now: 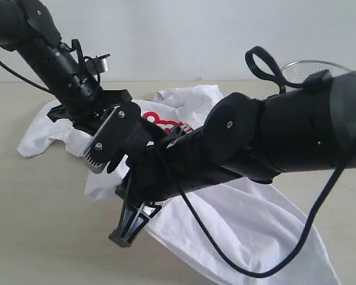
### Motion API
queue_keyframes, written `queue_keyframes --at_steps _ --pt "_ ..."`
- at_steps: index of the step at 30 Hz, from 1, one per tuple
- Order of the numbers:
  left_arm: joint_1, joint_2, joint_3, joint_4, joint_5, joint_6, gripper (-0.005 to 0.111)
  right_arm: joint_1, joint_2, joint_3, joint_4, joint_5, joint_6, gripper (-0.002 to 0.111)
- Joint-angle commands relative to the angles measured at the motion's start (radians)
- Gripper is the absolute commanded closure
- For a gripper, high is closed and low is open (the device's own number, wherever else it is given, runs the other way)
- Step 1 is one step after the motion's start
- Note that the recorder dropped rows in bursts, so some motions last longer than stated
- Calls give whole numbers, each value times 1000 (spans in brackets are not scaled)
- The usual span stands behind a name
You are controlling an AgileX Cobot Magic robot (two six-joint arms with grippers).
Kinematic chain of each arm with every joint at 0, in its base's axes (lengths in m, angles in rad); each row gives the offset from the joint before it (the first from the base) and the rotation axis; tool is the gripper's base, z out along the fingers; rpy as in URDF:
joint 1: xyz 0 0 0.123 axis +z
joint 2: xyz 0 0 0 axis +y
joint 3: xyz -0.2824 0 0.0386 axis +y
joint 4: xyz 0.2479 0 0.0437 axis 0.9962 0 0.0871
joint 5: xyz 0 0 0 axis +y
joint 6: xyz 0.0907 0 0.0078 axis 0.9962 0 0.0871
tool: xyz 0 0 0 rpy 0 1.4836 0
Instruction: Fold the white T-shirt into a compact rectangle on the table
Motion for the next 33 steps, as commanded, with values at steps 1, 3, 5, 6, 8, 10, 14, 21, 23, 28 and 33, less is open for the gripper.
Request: queue_keyframes --at_steps 1,3,5,6,8,10,14,21,23,28,33 --pt "4 -40 -2 145 62 -60 60 33 -13 -2 0 51 9 108" --pt "4 -53 -2 181 79 -67 42 45 -13 -2 0 75 11 108" --pt "4 -64 -2 206 79 -67 32 58 -13 -2 0 112 19 108" --pt "4 -73 -2 214 79 -67 30 65 -13 -2 0 128 24 108" --pt "4 -90 -2 233 79 -74 29 83 -13 -2 0 140 39 108" --pt "4 -113 -2 236 79 -74 30 108 -13 -2 0 151 53 108" --pt "4 -144 -2 236 79 -74 30 163 -13 -2 2 154 89 108" --pt "4 -180 -2 236 79 -75 30 247 -12 -2 5 153 117 108" --pt "4 -182 -2 232 79 -75 30 247 -5 -2 31 157 119 108" --pt "4 -182 -2 229 79 -88 30 247 26 -2 53 189 121 68" --pt "4 -182 -2 229 79 -90 30 247 41 -3 58 199 158 31"
